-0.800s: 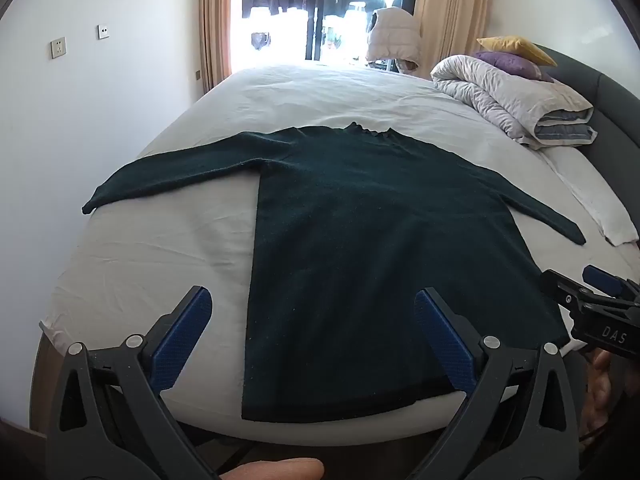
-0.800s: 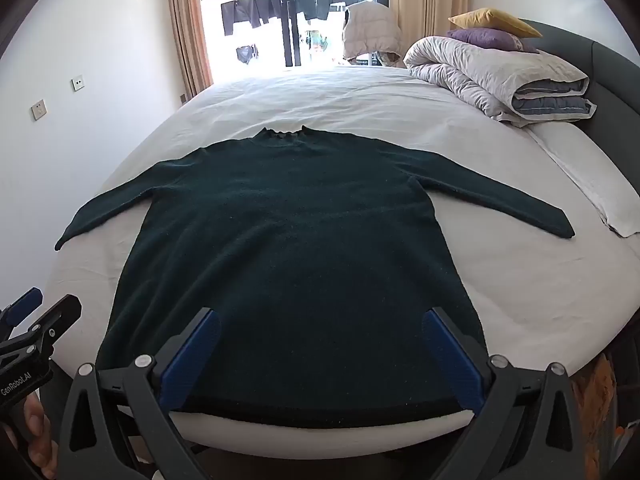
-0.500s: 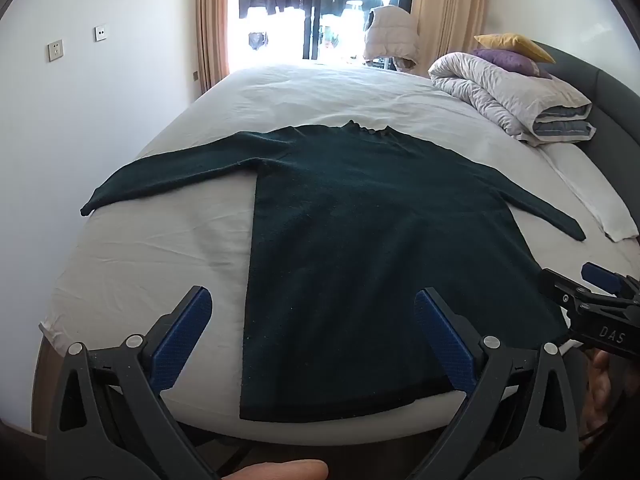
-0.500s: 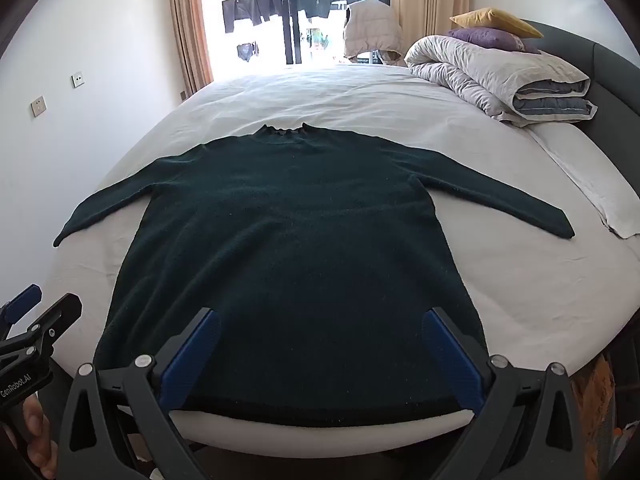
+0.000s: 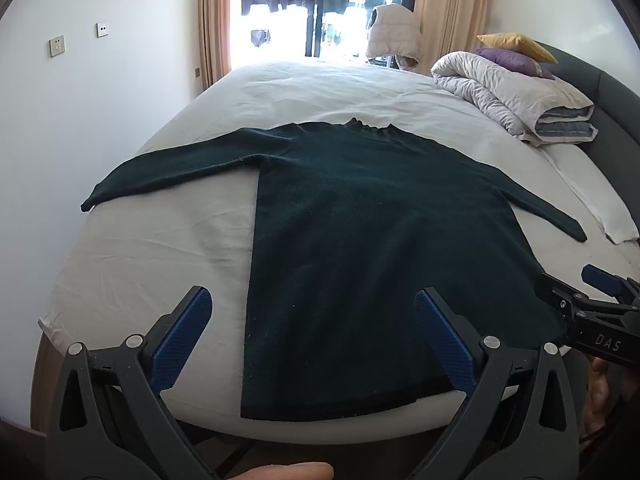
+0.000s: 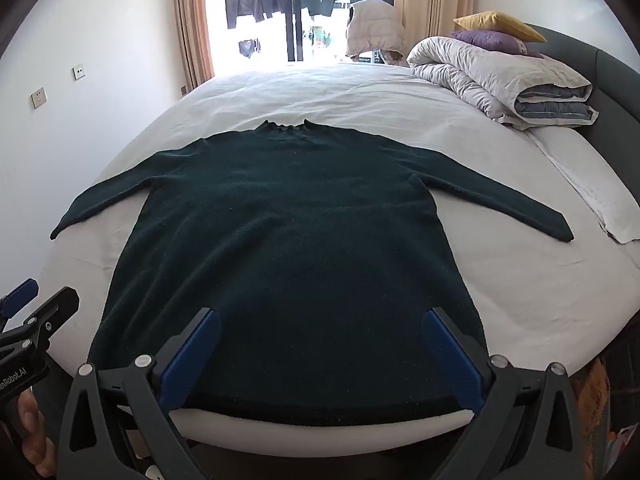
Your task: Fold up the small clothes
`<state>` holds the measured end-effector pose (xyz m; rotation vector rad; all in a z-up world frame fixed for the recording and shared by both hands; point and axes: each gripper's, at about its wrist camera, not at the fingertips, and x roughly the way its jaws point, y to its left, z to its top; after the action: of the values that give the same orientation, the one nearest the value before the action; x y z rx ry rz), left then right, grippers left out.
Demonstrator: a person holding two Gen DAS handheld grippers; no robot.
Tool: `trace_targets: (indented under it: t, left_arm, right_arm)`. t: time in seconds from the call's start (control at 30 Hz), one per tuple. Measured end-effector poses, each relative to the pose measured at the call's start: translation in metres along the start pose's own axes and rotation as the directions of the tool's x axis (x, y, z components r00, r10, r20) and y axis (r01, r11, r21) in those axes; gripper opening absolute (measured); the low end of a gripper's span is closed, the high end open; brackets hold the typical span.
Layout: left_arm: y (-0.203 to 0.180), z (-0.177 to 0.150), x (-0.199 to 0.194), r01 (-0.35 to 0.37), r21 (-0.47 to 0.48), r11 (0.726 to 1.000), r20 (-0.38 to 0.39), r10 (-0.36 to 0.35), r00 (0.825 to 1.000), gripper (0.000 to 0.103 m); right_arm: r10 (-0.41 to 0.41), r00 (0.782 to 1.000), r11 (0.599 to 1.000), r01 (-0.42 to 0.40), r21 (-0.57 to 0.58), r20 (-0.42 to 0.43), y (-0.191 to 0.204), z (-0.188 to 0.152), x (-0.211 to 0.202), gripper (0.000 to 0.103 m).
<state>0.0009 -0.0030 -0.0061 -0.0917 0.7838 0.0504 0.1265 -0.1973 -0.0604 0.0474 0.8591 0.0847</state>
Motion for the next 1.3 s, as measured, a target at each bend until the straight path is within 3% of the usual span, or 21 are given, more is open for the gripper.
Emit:
trace_targets:
  t: [1.3]
  left_arm:
    - [0.0007, -0.0043, 0.0004, -0.001, -0.001, 1.000, -0.005, 0.001, 1.000, 0.103]
  right_arm:
    - [-0.003, 1.000, 1.000, 0.003, 0.004, -0.008, 0.0015, -0.0039, 0.0032, 0.103]
